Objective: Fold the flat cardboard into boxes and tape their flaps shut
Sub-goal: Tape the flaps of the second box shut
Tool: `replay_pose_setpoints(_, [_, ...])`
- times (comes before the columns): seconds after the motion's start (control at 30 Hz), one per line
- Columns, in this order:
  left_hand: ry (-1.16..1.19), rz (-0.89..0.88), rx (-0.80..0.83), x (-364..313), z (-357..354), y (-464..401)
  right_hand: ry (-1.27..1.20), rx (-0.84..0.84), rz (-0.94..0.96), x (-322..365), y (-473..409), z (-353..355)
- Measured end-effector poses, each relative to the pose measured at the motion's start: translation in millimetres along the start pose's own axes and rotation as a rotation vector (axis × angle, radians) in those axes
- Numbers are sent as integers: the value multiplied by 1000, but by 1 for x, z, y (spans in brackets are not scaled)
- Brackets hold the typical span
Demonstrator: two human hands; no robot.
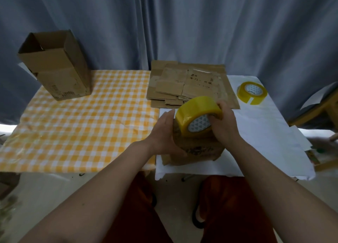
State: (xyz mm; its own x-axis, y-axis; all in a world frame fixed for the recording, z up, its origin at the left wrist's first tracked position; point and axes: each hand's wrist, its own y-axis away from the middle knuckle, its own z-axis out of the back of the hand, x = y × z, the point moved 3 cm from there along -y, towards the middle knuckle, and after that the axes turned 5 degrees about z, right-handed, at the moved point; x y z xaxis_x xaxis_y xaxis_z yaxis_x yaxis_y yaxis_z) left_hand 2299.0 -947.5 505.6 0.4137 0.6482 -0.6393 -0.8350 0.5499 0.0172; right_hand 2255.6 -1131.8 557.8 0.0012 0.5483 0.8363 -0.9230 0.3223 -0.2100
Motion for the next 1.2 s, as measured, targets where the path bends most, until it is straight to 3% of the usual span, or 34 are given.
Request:
replay_pose_setpoints(0.07, [-51,-37,-4,-8,-5,-2,11,-18,-22,-5,4,-1])
replay_pose_setpoints(0.23, [-277,150,63,7,-24,8,207,71,-53,-16,10,-7])
replay_pose_setpoints(0.57, [29,123,99,0,-23,6,7,-12,-72,-33,17,-4])
replay_pose_setpoints(0.73, [-77,141,162,14,-18,-1,36,8,-157,-46,20,-18])
replay_pose_setpoints(0.97, [-234,219,48,18,-40,2,61,21,-285,-48,11,-36])
replay_pose_setpoints(1.1, [-355,253,75,20,-41,-1,-24,104,-196,-44,7,-29])
replay_pose_setpoints(1.2, [-381,248,75,20,-42,-2,110,11,-99,-48,7,-6])
